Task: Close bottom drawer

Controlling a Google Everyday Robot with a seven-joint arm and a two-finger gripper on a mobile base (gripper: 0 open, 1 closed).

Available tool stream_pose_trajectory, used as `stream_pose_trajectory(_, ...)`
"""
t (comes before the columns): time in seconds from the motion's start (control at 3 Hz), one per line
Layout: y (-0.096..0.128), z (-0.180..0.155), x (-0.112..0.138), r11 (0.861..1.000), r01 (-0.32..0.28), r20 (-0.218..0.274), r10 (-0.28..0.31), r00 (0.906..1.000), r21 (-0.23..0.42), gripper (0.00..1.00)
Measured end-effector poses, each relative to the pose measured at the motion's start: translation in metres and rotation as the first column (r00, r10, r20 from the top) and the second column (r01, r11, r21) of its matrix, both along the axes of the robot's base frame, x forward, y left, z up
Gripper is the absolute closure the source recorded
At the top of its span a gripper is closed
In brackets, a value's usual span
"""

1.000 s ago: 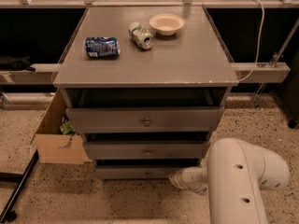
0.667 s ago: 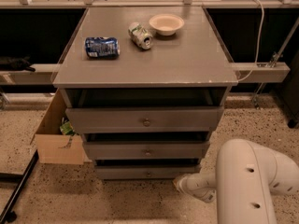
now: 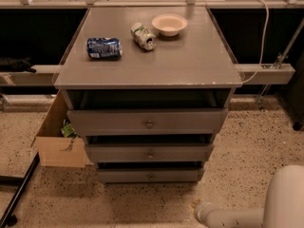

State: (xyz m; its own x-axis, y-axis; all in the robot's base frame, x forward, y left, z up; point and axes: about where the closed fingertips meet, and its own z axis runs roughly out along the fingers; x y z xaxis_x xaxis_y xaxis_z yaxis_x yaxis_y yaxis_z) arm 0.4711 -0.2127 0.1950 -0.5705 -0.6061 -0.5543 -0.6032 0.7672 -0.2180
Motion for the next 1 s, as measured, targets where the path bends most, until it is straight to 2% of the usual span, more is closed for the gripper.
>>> stream_pose_trajectory(0.33, 0.0007, -0.0001, 0.0007, 1.0, -0.001, 0.0, 0.001, 1.0, 0.0, 1.0)
stream_pose_trajectory(1.0, 0.0007, -0.0001, 0.0007, 1.0, -0.001, 0.0, 0.001, 1.0, 0.0, 0.59)
